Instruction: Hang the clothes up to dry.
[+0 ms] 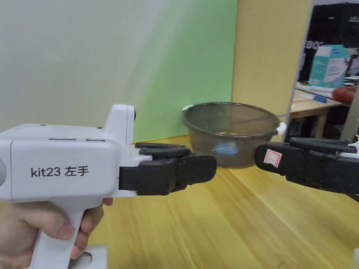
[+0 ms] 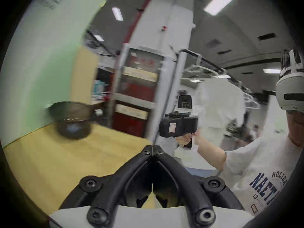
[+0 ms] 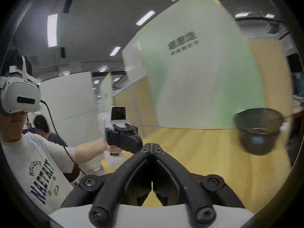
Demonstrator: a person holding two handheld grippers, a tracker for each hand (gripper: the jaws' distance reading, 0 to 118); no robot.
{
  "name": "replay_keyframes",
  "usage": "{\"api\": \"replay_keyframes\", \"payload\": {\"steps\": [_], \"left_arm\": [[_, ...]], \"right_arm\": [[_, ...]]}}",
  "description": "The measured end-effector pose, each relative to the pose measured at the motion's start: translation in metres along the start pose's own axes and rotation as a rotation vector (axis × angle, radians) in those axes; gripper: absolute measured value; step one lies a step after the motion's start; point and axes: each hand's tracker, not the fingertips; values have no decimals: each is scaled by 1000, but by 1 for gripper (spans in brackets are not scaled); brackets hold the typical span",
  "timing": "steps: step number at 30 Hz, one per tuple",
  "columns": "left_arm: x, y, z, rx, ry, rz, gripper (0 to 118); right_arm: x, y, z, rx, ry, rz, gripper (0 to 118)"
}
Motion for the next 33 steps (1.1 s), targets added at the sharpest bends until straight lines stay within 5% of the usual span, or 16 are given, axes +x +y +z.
{"api": "replay_keyframes", "payload": {"steps": [4,10,13,15,17,19,22,25,30,33], "left_arm": [[-2,-21,62,34,220,72,0],[15,-26,90,67,504,89,0],[18,-13,87,115,734,110,0],[20,-2,75,150,940,77,0],[24,6,51,171,1147,45,0],[16,7,33,98,1360,59,0],[12,-14,13,127,1435,25,0],[-4,-45,2,100,1471,156,0],[-15,-86,-16,-61,1577,104,0],[-17,-91,-11,-17,1521,202,0]], "right_arm": [[12,2,-89,-59,170,-17,0],[-4,12,-148,-92,184,54,0],[-19,26,-162,-81,-30,25,0],[-30,34,-170,-34,-183,91,0],[-48,37,-178,-10,-447,252,0],[-51,37,-194,-92,-716,256,0],[-41,17,-202,-42,-820,148,0],[-30,-21,-209,-115,-944,187,0],[-2,-73,-215,-267,-992,145,0],[2,-86,-214,-296,-1000,152,0]]}}
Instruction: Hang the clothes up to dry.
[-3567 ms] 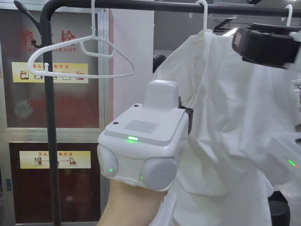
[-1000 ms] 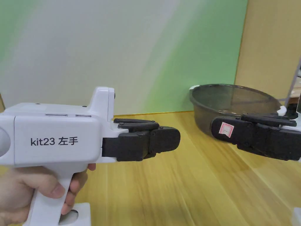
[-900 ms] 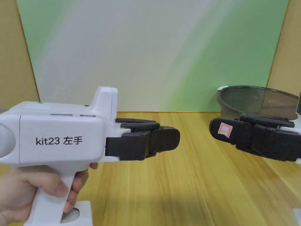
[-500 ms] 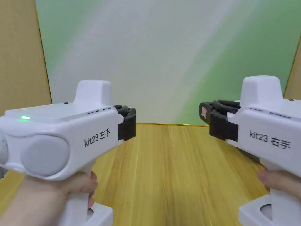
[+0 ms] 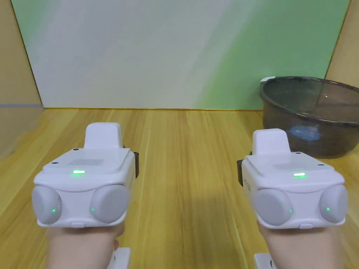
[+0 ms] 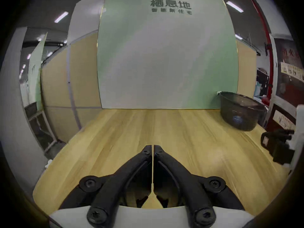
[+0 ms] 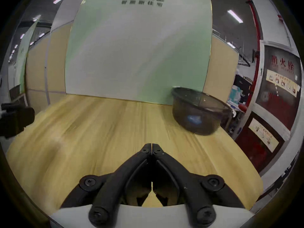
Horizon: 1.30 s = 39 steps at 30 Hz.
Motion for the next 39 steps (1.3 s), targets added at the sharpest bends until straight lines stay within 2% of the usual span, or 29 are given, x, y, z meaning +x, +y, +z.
{"api": "replay_keyframes", "payload": {"steps": [2,3,4,5,6,7,8,9,12,14,15,18,21,28,34,39], "left_arm": [[3,0,0,4,6,-18,0],[2,1,0,4,20,-37,0],[2,3,1,8,29,-40,0],[2,3,2,7,35,-45,0],[2,4,3,12,42,-44,15],[0,4,1,15,46,-31,44],[0,4,1,14,46,-30,97],[0,4,0,3,48,-32,118],[-18,-2,-3,26,60,-31,112],[-27,-3,-8,19,68,-32,115],[-11,5,-6,2,77,-29,115],[-16,7,-5,9,70,-16,115],[-21,10,-3,9,73,-15,115],[-34,21,1,44,100,-20,115],[-39,28,8,65,106,-21,115],[-38,30,9,72,118,-41,115]], "right_arm": [[2,-3,0,0,10,-9,3],[3,-3,0,1,16,-18,12],[2,-2,1,0,15,-29,31],[3,-2,0,-5,19,-36,66],[3,-2,-1,-11,23,-43,93],[4,-3,-2,-14,29,-52,115],[4,-3,-1,-16,29,-70,117],[5,-4,-2,-25,44,-103,118],[11,-4,-6,-45,175,-205,118],[11,-2,-8,-62,229,-238,118],[11,0,-8,-30,247,-236,118],[6,7,-7,-30,210,-202,116],[-1,14,-3,2,241,-153,116],[0,25,10,64,252,-174,116],[11,23,6,79,238,-151,116],[24,20,-2,41,106,-108,116]]}}
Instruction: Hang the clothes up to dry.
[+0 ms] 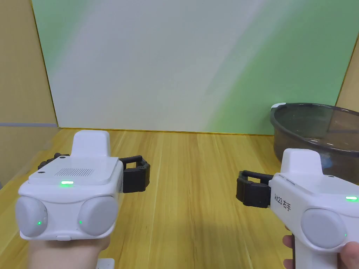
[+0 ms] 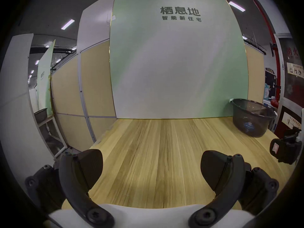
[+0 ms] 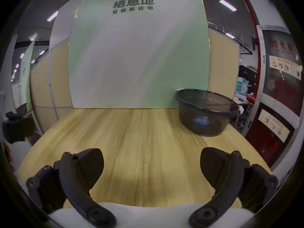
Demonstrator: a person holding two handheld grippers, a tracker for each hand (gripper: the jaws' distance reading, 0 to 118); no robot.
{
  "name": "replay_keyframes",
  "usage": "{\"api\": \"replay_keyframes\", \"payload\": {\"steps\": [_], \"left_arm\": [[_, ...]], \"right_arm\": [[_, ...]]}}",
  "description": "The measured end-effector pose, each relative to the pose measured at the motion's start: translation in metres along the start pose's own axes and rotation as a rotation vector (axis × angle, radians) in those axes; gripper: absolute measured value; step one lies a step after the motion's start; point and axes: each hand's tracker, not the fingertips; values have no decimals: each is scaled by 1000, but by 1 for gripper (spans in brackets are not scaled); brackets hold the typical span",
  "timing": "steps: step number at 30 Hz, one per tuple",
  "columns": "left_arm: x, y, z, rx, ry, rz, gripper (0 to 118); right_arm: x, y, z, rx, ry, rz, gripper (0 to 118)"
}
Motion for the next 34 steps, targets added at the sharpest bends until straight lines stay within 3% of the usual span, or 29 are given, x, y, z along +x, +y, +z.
{"api": "replay_keyframes", "payload": {"steps": [4,22,30,34], "left_arm": [[4,1,-1,-8,-24,2,115],[4,-2,-3,-29,-13,-13,115],[2,-3,-4,-35,-1,-23,115],[4,-4,-4,-39,-1,-25,115]], "right_arm": [[10,-1,-9,-14,-63,-2,116],[13,3,-8,-17,-43,10,116],[24,3,-8,5,-98,46,116],[26,4,-7,-1,-104,17,116]]}}
